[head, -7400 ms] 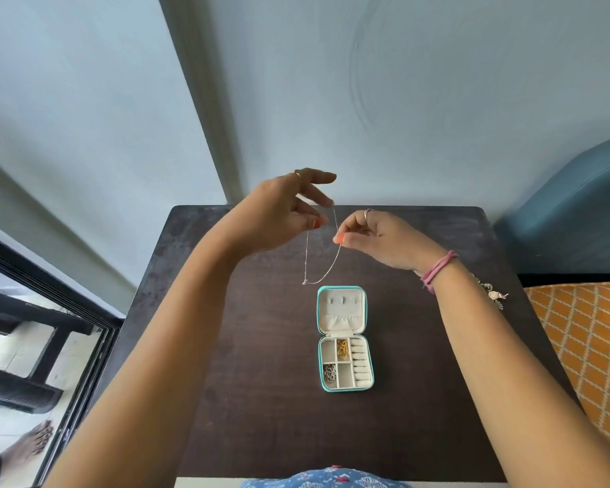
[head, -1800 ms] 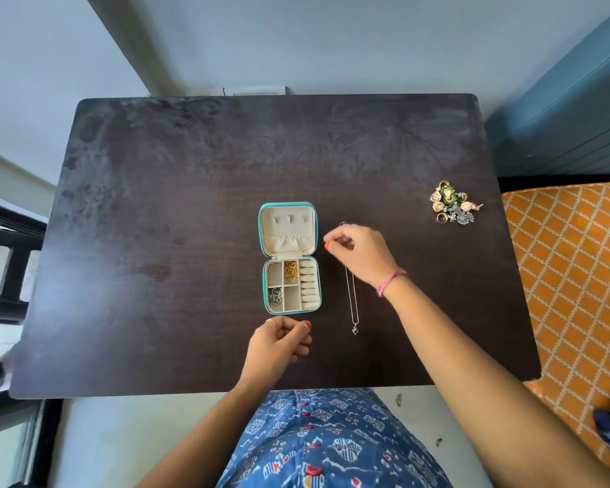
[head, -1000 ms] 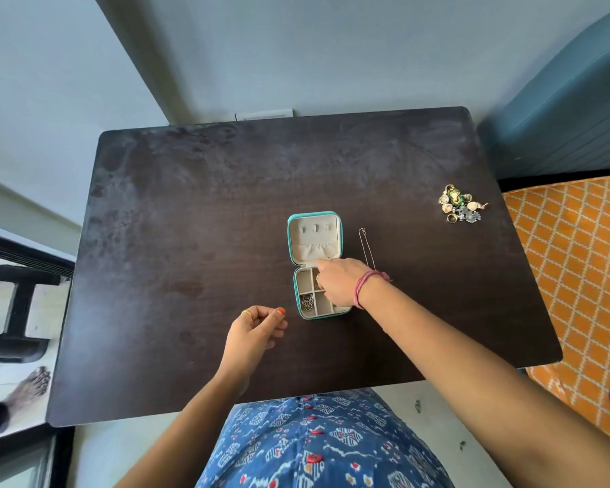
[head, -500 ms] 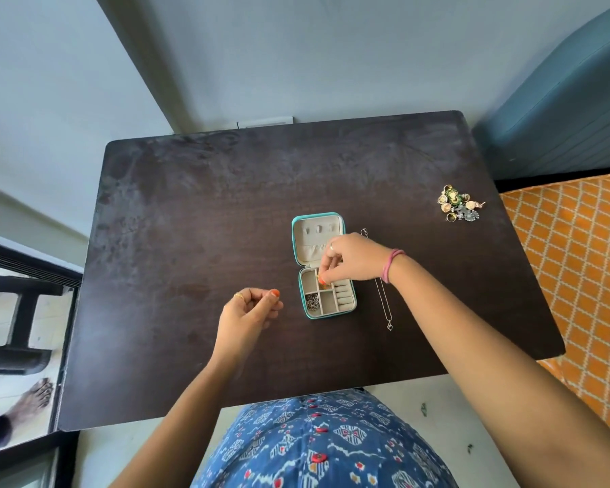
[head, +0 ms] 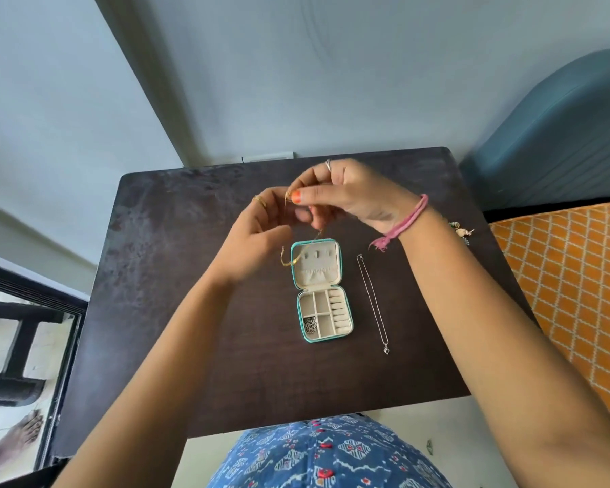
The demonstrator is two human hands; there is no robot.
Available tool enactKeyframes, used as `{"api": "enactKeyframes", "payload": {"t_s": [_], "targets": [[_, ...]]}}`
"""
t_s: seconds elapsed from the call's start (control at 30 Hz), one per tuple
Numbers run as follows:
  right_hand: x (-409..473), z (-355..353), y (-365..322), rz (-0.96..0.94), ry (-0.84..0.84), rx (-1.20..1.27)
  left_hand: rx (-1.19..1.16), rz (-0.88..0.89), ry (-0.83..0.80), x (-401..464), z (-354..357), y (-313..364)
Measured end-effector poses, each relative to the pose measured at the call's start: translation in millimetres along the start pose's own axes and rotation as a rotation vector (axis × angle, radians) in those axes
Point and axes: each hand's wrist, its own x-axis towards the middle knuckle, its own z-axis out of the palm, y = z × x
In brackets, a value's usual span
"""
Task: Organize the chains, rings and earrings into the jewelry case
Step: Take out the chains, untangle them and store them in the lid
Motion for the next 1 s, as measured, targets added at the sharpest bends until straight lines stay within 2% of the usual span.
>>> {"api": "enactKeyframes", "payload": {"t_s": [0.13,0.37,0.53,0.67,0.77,0.93,1.0], "targets": [[1.7,-10.0,-20.4,-0.002,0.119,0.117,0.07,-0.018,0.028,3.1,-9.5,4.1],[5.4,-24.9,-32.2,0.005,0.25,0.248,-0.011,-0.079,0.088,-7.4,-23.9,-1.8],[6.3,-18.4,-36.1,0.008,0.119,0.154,-0.041,-0.152,-0.01,-3.9,-18.1,5.7],[9.6,-5.5,-37.6,0.026,0.005,0.061,-0.058,-0.016,0.007,8.2,-12.8,23.5],[12.6,-1.8,-36.0,0.042,-0.006,0.074,-0.046,0.034,0.017,12.7,-10.6,37.1],[14.5,-12.1,-30.6,0.053,0.008,0.164,0.096,-0.094,0.091,17.2,-19.5,52.6],[14.6,-16.4,-24.0,0.054,0.004,0.136,0.07,-0.099,0.111,19.7,-22.5,57.2]]}}
